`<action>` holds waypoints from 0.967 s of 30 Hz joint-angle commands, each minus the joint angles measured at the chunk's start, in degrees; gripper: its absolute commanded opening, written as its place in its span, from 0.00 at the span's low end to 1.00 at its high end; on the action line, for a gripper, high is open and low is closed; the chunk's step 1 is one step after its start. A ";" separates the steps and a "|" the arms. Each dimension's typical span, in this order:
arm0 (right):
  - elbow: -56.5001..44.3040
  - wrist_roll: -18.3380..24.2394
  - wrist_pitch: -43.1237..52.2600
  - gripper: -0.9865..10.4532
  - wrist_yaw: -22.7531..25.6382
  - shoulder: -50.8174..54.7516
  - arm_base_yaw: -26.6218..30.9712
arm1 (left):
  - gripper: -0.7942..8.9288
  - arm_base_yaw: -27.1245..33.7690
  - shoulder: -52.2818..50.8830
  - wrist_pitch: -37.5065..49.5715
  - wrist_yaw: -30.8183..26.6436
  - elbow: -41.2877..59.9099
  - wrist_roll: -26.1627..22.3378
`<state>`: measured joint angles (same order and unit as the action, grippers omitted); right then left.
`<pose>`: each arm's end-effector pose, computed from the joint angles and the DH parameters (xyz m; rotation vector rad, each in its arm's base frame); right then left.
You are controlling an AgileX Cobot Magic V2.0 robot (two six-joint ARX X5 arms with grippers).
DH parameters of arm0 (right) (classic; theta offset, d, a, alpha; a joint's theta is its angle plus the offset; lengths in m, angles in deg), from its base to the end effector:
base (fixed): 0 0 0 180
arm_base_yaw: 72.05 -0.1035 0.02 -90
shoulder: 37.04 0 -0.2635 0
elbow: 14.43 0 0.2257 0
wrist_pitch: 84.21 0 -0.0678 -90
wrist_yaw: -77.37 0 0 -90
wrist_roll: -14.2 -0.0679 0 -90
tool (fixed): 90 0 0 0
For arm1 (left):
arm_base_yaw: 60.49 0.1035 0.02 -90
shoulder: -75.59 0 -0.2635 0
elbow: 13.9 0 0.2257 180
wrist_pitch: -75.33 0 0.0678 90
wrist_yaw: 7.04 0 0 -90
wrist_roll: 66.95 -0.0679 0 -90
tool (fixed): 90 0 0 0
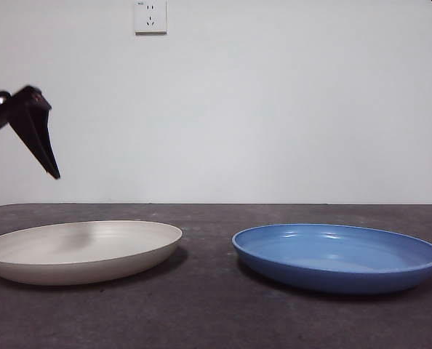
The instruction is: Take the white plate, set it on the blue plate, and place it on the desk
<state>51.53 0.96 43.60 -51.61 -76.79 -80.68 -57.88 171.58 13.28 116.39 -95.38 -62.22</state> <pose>0.1204 0.0615 0.3189 0.3361 0.5438 0.7624 0.2963 -0.0239 0.1880 -0.4870 1.3060 -0.4026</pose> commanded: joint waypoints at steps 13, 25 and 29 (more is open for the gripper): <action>0.94 0.68 0.68 0.62 0.42 -0.22 -0.24 | 0.75 0.09 6.01 3.98 0.68 -1.03 -0.61; 0.94 0.90 0.72 0.62 1.73 -0.22 -0.24 | 0.58 -0.07 8.20 4.46 0.68 -1.03 -0.35; 0.94 0.90 0.70 0.62 1.70 -0.22 -0.24 | 0.43 -0.11 8.68 4.44 0.68 -1.03 -0.31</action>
<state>51.53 0.98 43.69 -49.95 -76.79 -80.68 -57.90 178.75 17.57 116.46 -95.38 -62.55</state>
